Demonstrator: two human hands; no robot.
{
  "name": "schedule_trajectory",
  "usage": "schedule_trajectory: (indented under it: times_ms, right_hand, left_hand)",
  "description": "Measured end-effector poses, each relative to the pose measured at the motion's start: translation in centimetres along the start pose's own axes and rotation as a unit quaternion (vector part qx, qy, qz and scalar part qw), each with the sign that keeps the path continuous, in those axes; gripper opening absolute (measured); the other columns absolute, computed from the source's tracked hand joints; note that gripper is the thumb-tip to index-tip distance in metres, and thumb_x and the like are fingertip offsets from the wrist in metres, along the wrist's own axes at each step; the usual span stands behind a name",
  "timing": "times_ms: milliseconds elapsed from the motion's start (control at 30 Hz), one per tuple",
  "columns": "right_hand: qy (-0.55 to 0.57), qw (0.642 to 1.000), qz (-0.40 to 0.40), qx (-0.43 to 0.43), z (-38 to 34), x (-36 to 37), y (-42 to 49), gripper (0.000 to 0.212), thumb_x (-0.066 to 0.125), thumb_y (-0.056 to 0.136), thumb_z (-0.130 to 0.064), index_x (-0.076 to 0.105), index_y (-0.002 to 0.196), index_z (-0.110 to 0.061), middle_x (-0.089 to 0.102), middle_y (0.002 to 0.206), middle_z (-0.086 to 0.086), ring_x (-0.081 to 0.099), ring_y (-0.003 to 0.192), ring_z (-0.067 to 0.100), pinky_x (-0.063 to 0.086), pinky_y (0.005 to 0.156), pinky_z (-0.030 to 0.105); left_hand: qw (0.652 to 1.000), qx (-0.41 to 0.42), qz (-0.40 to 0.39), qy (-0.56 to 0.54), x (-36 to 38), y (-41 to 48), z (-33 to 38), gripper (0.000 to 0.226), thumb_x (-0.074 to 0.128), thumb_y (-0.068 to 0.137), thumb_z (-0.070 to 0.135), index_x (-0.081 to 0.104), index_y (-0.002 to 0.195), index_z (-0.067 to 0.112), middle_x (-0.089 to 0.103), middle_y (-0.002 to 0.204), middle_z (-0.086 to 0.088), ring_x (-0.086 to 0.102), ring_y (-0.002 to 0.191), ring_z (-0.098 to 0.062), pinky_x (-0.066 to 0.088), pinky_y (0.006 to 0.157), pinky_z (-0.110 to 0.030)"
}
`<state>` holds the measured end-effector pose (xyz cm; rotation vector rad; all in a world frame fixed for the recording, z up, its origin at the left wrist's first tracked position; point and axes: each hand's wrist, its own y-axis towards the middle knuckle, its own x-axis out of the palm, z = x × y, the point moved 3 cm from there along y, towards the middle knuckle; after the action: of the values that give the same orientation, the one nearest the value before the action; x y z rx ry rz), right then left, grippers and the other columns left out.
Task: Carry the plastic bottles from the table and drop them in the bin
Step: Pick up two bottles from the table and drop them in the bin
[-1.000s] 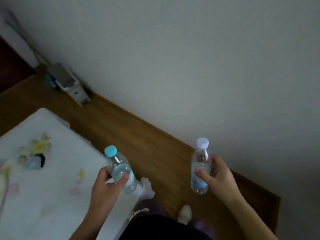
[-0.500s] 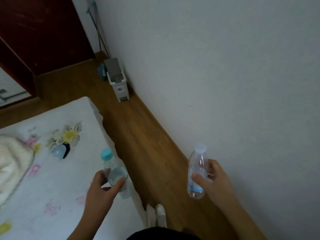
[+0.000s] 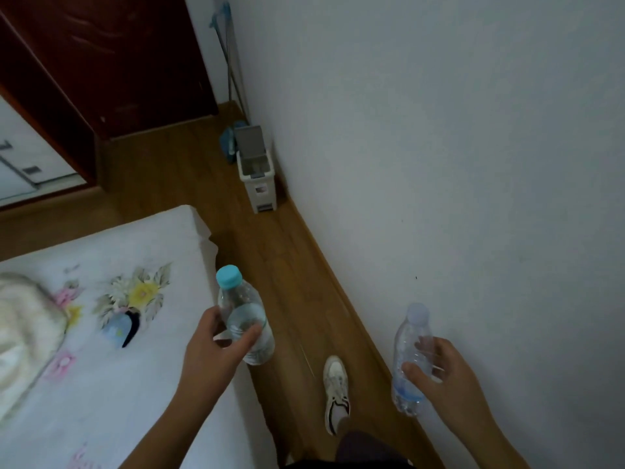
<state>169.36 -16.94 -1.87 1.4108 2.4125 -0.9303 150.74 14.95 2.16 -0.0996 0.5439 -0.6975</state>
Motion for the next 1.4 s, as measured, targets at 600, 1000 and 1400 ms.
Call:
schedule_trajectory:
  times_ms: [600, 1000, 1400]
  right_hand:
    - [-0.054, 0.947, -0.271, -0.161, -26.4, 17.3, 26.3, 0.064, 0.076, 0.069, -0.058, 0.053, 0.125, -0.037, 0.064, 0.119, -0.019, 0.065, 0.107, 0.006, 0.058, 0.084, 0.025]
    - [-0.026, 0.974, -0.191, -0.121, -36.3, 24.7, 39.1, 0.070, 0.079, 0.062, -0.063, 0.057, 0.121, -0.032, 0.068, 0.115, -0.014, 0.067, 0.105, 0.009, 0.060, 0.090, 0.042]
    - [-0.017, 0.990, -0.130, -0.045, -40.3, 26.4, 53.0, 0.061, 0.078, 0.066, -0.054, 0.058, 0.117, -0.028, 0.066, 0.117, -0.009, 0.065, 0.108, 0.015, 0.058, 0.082, 0.029]
  left_hand:
    - [0.949, -0.196, 0.245, -0.025, -7.5, 14.1, -1.3, 0.056, 0.083, 0.079, 0.033, 0.060, 0.127, 0.017, 0.068, 0.119, 0.001, 0.065, 0.096, -0.006, 0.053, 0.089, -0.038]
    - [0.982, -0.121, 0.146, 0.013, -13.3, 37.2, 1.5, 0.067, 0.081, 0.079, 0.044, 0.055, 0.134, 0.014, 0.065, 0.127, -0.001, 0.064, 0.114, -0.020, 0.055, 0.088, -0.033]
    - [0.992, -0.093, 0.076, 0.028, -14.5, 57.1, 6.9, 0.063, 0.078, 0.081, 0.041, 0.053, 0.135, 0.021, 0.064, 0.123, 0.009, 0.063, 0.108, -0.011, 0.054, 0.091, -0.031]
